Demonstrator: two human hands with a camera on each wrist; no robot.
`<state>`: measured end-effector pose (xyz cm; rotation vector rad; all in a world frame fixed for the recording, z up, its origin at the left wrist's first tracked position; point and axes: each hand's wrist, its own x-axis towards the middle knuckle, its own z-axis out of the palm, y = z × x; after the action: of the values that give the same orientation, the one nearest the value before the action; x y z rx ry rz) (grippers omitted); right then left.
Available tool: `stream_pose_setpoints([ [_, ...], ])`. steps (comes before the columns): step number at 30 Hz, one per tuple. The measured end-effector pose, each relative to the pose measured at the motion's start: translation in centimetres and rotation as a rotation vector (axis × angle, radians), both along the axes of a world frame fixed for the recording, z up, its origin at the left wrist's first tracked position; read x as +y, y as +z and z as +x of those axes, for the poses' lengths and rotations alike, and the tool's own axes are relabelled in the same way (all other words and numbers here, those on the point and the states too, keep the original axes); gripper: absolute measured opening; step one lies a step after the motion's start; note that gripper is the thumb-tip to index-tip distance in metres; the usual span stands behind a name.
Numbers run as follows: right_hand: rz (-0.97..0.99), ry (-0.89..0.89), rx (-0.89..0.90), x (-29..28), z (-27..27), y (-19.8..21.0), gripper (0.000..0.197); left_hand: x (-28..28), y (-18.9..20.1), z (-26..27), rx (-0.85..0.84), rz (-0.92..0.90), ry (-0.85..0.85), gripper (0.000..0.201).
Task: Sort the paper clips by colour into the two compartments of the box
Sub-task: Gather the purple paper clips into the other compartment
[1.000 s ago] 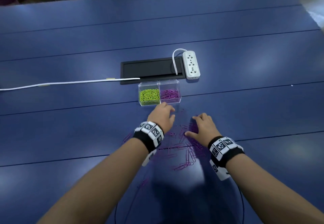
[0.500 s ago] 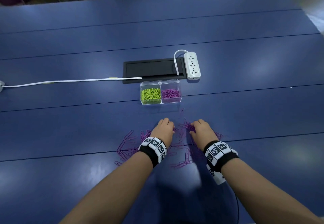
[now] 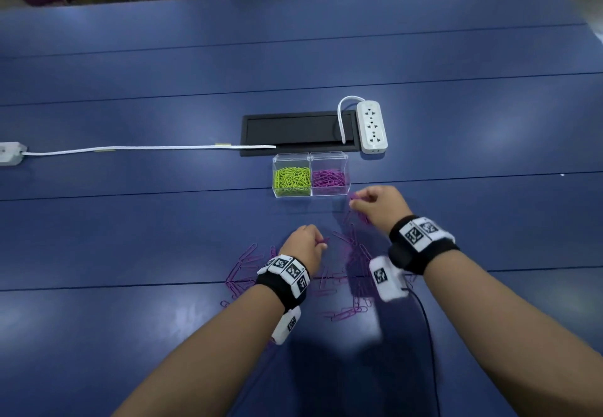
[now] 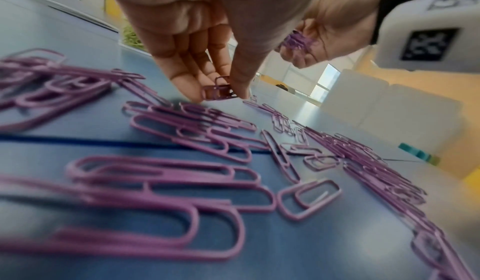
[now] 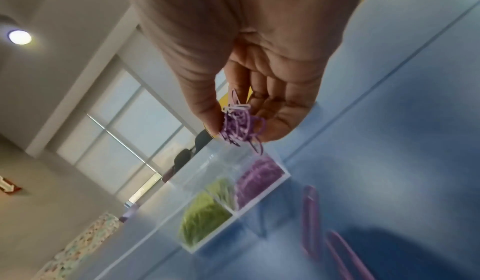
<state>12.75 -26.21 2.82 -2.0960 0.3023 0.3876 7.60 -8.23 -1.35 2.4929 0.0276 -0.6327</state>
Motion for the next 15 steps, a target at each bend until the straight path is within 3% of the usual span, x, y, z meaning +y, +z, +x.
stream_pose_setpoints([
  [6,0.028,0.005,-0.156,2.8,6.9,2.4,0.003,0.5,0.4,0.3,-0.029,-0.085,0.107,0.007],
  [9,-0.107,0.04,-0.221,4.4,8.6,1.4,0.007,0.5,0.6,0.5,-0.049,-0.125,0.141,0.007],
  [15,-0.385,0.275,-0.237,5.6,7.8,-0.5,0.011,1.0,1.5,2.7,-0.13,-0.177,0.16,0.007],
])
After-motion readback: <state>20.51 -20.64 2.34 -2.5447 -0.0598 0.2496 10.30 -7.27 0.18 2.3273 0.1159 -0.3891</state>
